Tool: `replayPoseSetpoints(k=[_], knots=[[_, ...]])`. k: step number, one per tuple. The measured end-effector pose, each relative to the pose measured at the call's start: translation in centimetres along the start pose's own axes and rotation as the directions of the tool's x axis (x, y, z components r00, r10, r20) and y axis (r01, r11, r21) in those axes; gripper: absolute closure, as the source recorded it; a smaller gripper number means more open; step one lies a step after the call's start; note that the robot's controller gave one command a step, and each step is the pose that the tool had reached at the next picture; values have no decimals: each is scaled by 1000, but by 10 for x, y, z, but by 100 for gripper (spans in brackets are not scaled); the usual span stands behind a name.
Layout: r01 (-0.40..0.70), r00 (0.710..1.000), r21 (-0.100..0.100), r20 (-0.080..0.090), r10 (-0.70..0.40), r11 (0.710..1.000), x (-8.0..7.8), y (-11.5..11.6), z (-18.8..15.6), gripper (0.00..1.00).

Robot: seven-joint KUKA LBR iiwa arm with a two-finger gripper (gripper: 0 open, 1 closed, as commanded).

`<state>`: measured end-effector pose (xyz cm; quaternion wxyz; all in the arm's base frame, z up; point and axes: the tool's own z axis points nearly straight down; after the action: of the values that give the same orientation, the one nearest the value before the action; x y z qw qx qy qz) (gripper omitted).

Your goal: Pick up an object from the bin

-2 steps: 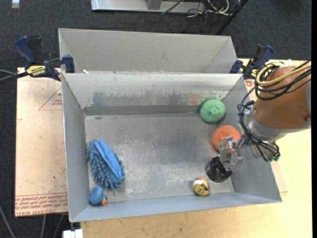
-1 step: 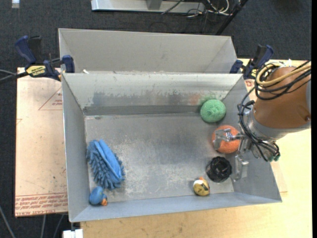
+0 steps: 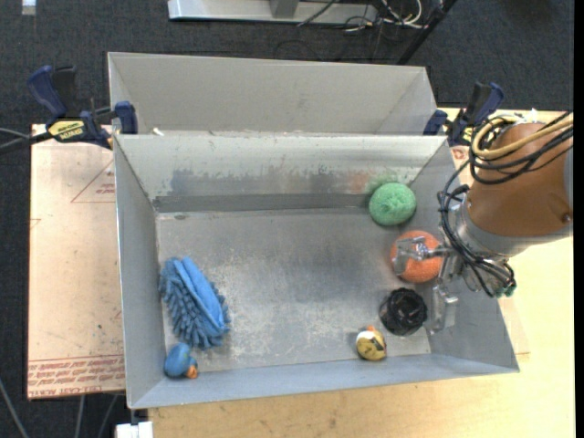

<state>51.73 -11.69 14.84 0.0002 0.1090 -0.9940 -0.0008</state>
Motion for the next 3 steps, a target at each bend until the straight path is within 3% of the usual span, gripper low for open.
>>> replayPoseSetpoints(k=[1,2,3], knots=[[75,997,3,5,-75,997,-1,0,11,0],[367,930,0,1,-367,930,-10,2,38,0],[408,913,6,9,-408,913,-4,-3,59,100]])
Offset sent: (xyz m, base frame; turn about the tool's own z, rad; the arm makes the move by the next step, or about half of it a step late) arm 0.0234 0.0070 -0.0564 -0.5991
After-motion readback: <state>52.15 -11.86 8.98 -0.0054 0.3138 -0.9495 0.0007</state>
